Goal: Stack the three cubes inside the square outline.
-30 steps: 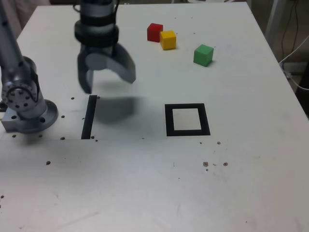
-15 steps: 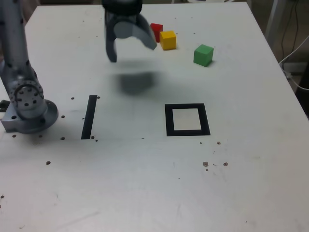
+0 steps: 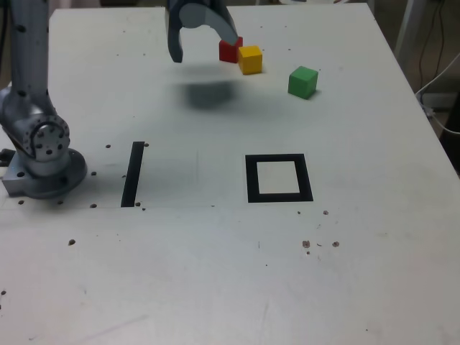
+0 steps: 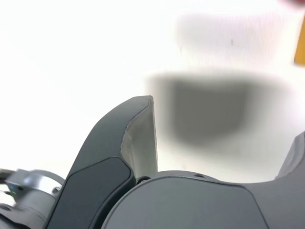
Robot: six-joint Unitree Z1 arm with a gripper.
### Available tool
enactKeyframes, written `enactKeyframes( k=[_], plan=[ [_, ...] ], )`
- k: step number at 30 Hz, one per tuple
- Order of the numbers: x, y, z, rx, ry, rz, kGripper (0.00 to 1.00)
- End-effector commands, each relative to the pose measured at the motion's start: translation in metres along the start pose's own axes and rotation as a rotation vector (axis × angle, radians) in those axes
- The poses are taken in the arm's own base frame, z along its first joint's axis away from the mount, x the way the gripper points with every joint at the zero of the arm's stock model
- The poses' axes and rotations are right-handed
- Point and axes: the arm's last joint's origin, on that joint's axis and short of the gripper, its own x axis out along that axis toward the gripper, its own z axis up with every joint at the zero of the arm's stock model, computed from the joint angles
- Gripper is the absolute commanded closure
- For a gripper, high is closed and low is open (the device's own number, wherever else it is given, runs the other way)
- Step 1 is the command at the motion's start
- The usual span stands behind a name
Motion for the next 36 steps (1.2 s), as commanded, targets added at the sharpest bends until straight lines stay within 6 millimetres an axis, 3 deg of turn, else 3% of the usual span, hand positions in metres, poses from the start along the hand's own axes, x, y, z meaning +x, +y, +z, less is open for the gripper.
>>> enactKeyframes(
  k=[1,10,21,36],
  plan=[
    [0.004,0.01,0.003,0.008,0.008,0.002,0.02],
    [0.023,0.044,0.019,-0.002,0.028,0.022,0.03],
    [0.031,0.082,0.039,0.027,0.011,0.078,0.03],
    [0.043,0.106,0.067,0.058,-0.014,0.097,0.06]
  ],
)
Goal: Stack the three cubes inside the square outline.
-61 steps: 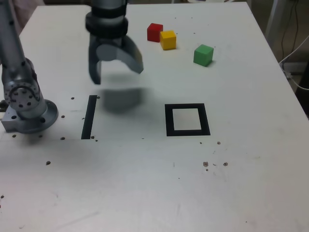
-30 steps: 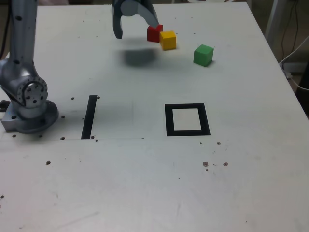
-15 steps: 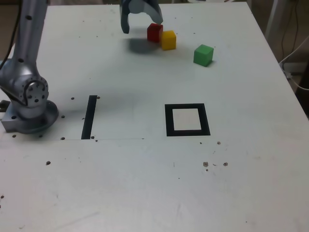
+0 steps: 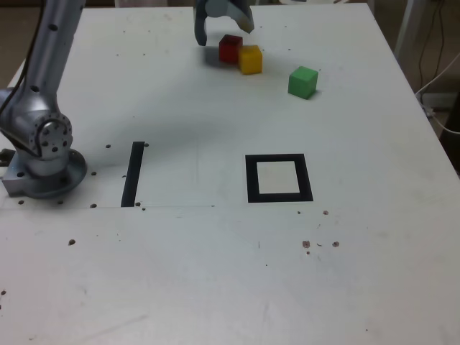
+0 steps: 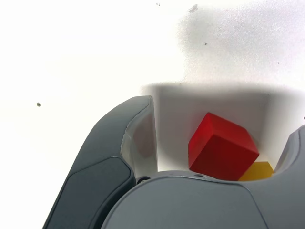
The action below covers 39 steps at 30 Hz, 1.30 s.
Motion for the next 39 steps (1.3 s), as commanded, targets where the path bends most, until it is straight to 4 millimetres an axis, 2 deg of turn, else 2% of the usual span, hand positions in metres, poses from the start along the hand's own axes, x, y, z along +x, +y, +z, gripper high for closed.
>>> enactKeyframes(
  k=[1,7,14,18,25,28,32,39],
  plan=[
    [0.005,0.003,0.003,0.005,0.003,-0.007,0.06],
    [0.014,0.006,0.013,0.022,0.021,-0.025,0.09],
    [0.013,0.001,0.02,0.045,0.032,-0.029,0.17],
    [0.011,-0.007,0.026,0.064,0.036,-0.025,0.3],
    [0.01,-0.018,0.03,0.069,0.055,-0.013,0.59],
    [0.009,-0.02,0.03,0.072,0.06,-0.011,0.67],
    [0.009,-0.022,0.029,0.072,0.063,-0.012,0.71],
    [0.005,-0.023,0.027,0.066,0.059,-0.008,0.72]
  ],
)
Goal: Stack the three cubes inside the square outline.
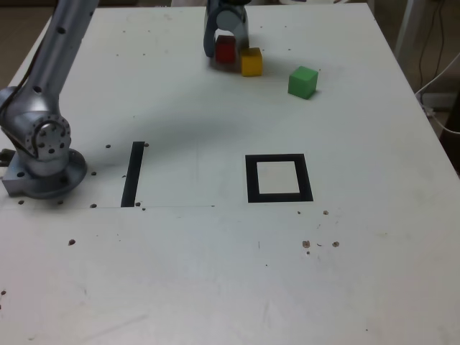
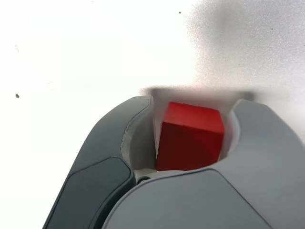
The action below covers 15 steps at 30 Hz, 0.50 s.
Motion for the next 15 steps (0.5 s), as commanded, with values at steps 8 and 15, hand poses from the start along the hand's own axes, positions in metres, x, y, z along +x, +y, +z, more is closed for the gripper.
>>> enactKeyframes(
  k=[8,15],
  plan=[
    [-0.021,-0.007,-0.012,-0.018,-0.019,0.022,0.74],
    [-0.049,-0.029,-0.025,-0.018,-0.043,0.037,0.74]
  ],
)
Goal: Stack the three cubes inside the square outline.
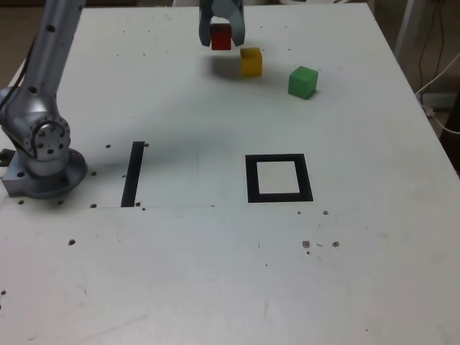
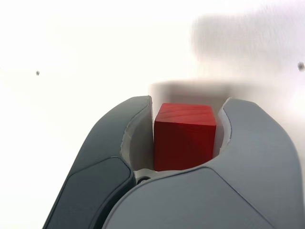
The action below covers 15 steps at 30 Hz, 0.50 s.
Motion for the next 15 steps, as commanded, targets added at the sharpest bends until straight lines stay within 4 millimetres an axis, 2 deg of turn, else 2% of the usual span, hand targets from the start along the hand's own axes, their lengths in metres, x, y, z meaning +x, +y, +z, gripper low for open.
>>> enactKeyframes(
  k=[1,4,15],
  plan=[
    [-0.011,-0.009,-0.004,0.003,-0.011,0.006,0.74],
    [-0.023,-0.027,-0.009,0.009,-0.017,0.007,0.74],
    [-0.058,-0.13,-0.012,0.047,-0.057,0.02,0.74]
  ],
)
